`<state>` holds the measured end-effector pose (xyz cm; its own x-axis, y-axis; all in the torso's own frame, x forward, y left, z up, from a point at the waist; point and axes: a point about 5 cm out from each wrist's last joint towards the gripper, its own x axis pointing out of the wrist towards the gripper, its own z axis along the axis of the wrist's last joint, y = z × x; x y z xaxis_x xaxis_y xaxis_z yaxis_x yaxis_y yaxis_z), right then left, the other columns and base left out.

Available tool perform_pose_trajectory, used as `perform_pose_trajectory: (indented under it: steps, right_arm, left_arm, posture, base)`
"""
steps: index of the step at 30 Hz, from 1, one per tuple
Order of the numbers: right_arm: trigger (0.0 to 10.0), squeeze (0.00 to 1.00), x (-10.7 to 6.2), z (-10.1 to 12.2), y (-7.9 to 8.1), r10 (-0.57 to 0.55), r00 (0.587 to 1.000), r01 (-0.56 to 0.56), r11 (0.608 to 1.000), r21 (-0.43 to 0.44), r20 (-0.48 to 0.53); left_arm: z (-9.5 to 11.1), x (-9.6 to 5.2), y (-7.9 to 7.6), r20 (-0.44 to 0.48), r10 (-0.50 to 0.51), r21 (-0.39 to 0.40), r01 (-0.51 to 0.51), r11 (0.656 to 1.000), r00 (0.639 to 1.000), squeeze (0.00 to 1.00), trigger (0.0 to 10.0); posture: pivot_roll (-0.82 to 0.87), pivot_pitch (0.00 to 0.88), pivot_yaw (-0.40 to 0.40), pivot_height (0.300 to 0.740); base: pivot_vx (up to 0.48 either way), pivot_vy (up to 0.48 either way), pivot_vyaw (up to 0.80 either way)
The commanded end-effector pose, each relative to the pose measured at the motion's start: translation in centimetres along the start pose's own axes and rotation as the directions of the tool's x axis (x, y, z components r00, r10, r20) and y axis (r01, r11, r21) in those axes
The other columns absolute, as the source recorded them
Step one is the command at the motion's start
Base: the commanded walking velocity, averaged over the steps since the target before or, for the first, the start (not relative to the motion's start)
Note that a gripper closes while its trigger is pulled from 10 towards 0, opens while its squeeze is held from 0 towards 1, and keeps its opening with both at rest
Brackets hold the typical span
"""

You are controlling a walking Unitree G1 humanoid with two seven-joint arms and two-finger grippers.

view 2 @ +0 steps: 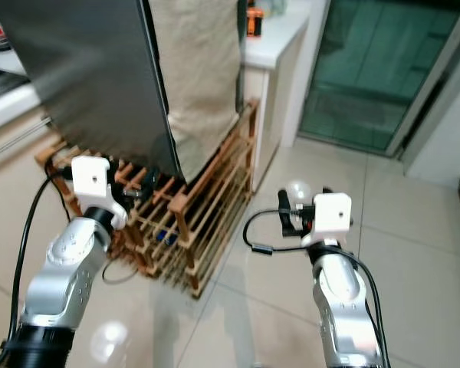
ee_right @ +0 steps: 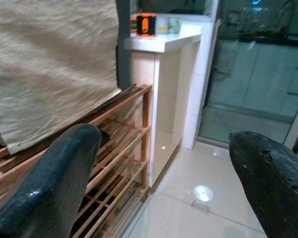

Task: Restocking fridge

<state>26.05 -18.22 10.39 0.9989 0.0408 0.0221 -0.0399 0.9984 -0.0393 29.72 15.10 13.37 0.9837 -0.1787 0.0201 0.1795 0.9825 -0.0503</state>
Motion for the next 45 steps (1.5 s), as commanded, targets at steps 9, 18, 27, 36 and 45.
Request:
perform_pose_trajectory:
  steps: [9, 18, 27, 36, 45]
  right_arm:
    - [10.0, 0.00, 0.3, 0.4, 0.1, -0.014, 1.000, 0.014, 1.000, 0.014, 0.024]
    - [10.0, 0.00, -2.2, 2.8, -0.7, -0.068, 0.991, 0.066, 0.998, 0.019, 0.114]
    - [10.0, 0.00, -6.2, 2.1, -2.3, -0.138, 0.980, 0.140, 0.990, -0.008, 0.142]
    - [10.0, 0.00, -3.9, 2.2, -2.4, -0.159, 0.976, 0.161, 0.987, -0.001, 0.150]
    - [10.0, 0.00, -2.6, 2.5, -1.5, -0.108, 0.981, 0.111, 0.994, -0.013, 0.162]
  left_arm:
    - [0.9, 0.5, -0.2, 0.049, -0.055, 0.079, 0.051, 0.996, 0.997, 0.00, 10.0]
    - [1.0, -2.8, 1.9, 0.061, 0.012, 0.008, -0.013, 1.000, 0.998, 0.00, 10.0]
    - [2.7, -5.9, 2.0, 0.162, 0.106, -0.069, -0.096, 0.993, 0.981, 0.00, 10.0]
    - [2.7, -3.9, 2.0, 0.150, 0.056, -0.041, -0.050, 0.998, 0.987, 0.00, 10.0]
    - [2.3, -3.3, 1.8, 0.143, 0.056, -0.061, -0.048, 0.997, 0.988, 0.00, 10.0]
  posture:
    - [-0.11, 0.000, 0.059, 0.740]
    - [-0.11, 0.000, 0.049, 0.740]
    - [-0.11, 0.012, 0.027, 0.740]
    - [-0.11, 0.005, 0.043, 0.740]
    - [-0.12, 0.009, 0.041, 0.740]
  base:
    - [0.000, 0.000, -0.44]
    - [0.000, 0.000, -0.08]
    - [0.000, 0.000, 0.00]
    - [0.253, 0.000, 0.00]
    - [0.476, 0.000, 0.00]
